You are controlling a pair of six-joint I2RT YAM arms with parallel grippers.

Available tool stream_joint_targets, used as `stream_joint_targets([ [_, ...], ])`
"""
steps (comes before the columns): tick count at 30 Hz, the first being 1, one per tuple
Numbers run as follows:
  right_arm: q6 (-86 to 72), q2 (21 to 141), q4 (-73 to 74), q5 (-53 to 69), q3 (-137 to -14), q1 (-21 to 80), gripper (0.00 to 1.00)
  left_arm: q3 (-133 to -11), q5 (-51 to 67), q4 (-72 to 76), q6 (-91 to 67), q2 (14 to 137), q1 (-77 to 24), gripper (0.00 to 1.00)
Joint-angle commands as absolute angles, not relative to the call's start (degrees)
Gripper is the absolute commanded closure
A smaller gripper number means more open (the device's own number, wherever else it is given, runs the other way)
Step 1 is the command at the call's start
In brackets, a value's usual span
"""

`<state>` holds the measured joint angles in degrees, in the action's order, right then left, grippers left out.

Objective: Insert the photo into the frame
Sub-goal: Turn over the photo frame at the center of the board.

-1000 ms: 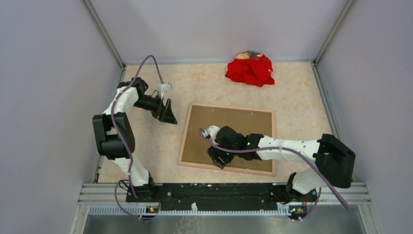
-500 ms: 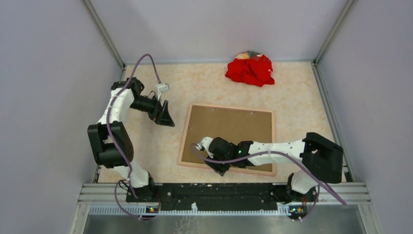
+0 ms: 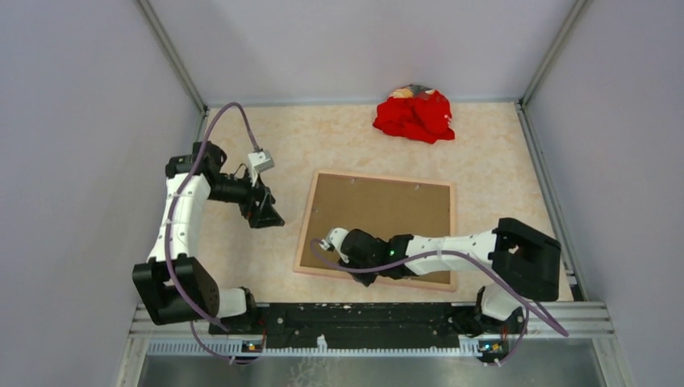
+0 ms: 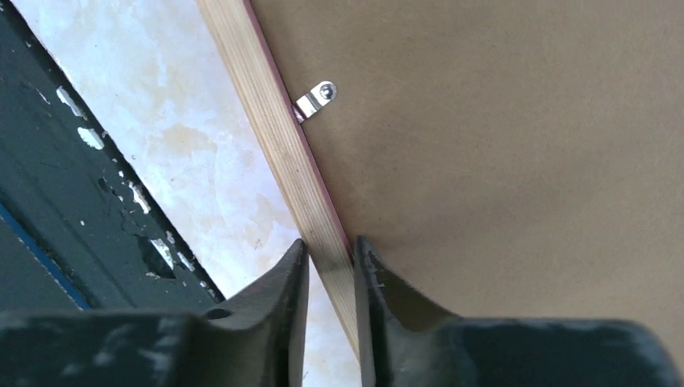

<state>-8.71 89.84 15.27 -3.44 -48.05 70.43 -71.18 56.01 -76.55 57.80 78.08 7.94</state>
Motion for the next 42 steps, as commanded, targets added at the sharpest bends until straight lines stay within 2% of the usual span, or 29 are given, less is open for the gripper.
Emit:
stream_joint_targets([
  [1,-8.5,94.5,16.3,-7.1,-50.3,70.9,0.87,-68.1,57.3,-79.6,65.0,73.4,8.2,0.01],
  [3,-8.1,94.4,18.3,-9.1,-52.7,70.9,1.0,-66.1,57.2,-79.7,68.1,70.9,8.2,0.01],
  [7,-8.4,91.5,20.6,-10.2,-57.2,70.7,1.0,-63.3,57.7,-78.3,74.5,66.3,8.2,0.01],
  [14,-10.3,87.8,25.1,-4.4,-65.9,67.4,1.0,-57.3,55.9,-75.0,91.7,57.4,8.2,0.01],
  [26,-14.0,87.2,28.8,8.1,-77.0,62.3,1.0,-42.1,55.9,-54.7,108.6,37.8,6.6,0.01],
  [33,-15.5,90.3,32.4,13.0,-85.7,60.8,1.0,-42.9,55.1,-52.6,115.0,37.8,5.1,0.02],
  [42,-17.7,93.1,34.8,16.6,-91.6,59.1,1.0,-39.0,55.5,-48.2,125.7,37.9,4.8,0.07],
])
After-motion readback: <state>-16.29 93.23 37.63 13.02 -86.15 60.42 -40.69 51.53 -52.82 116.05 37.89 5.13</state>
